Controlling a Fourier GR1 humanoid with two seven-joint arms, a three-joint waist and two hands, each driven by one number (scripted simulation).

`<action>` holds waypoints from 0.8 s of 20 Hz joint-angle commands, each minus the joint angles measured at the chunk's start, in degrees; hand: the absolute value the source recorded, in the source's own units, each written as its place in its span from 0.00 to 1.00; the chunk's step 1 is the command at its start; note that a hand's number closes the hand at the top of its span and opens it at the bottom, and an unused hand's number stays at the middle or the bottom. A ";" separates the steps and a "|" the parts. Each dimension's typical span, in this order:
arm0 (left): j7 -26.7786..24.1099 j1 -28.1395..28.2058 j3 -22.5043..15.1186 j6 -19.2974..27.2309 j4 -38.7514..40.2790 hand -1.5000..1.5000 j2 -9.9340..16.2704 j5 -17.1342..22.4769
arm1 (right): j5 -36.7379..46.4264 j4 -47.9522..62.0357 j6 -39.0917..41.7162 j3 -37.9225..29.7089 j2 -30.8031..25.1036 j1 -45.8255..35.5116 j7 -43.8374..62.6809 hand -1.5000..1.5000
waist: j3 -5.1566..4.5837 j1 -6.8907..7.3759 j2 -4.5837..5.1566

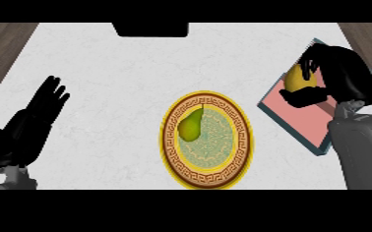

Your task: Pick the lemon from the plate and place it in the cardboard box

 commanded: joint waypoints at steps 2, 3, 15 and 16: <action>-1.13 0.09 0.93 -1.12 1.00 0.50 0.41 0.18 | -1.28 9.17 -0.52 -3.00 0.56 1.79 -0.53 0.00 | -0.02 -0.03 -0.01; 1.21 0.39 0.85 -0.08 -1.50 0.50 0.00 0.53 | -1.79 9.85 -2.00 -2.35 1.86 3.04 -2.38 0.00 | 0.00 -0.03 -0.08; 0.89 -0.93 1.31 -0.02 0.22 0.50 -0.04 -0.47 | -20.87 2.26 -11.02 -16.96 7.09 3.90 -11.95 0.00 | 0.04 -1.16 -0.38; -0.71 -0.12 1.69 -0.67 0.57 0.50 0.12 -0.57 | -21.54 1.22 -12.21 -17.52 8.52 2.61 -10.05 0.00 | 0.00 -0.88 -0.37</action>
